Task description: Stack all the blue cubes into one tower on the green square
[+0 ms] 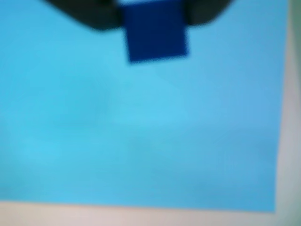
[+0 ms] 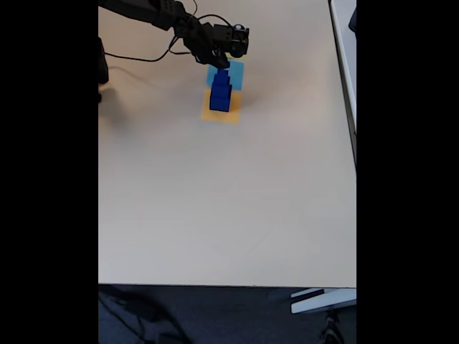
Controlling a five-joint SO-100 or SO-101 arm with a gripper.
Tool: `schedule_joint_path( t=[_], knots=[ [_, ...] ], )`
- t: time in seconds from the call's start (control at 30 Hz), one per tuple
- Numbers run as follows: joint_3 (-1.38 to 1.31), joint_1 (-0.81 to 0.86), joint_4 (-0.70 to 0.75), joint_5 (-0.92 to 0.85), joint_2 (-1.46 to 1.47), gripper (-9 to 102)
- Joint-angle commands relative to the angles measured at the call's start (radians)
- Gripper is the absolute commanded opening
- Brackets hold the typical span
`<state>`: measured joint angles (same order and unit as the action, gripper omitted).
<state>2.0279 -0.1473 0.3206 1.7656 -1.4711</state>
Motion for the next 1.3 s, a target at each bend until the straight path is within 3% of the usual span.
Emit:
schedule_joint_path(
  t=[0.0, 1.27],
  knots=[
    [0.014, 0.005, -0.060, 0.005, -0.020, 1],
    [0.112, 0.008, -0.262, 0.035, 0.069, 6]
  ],
)
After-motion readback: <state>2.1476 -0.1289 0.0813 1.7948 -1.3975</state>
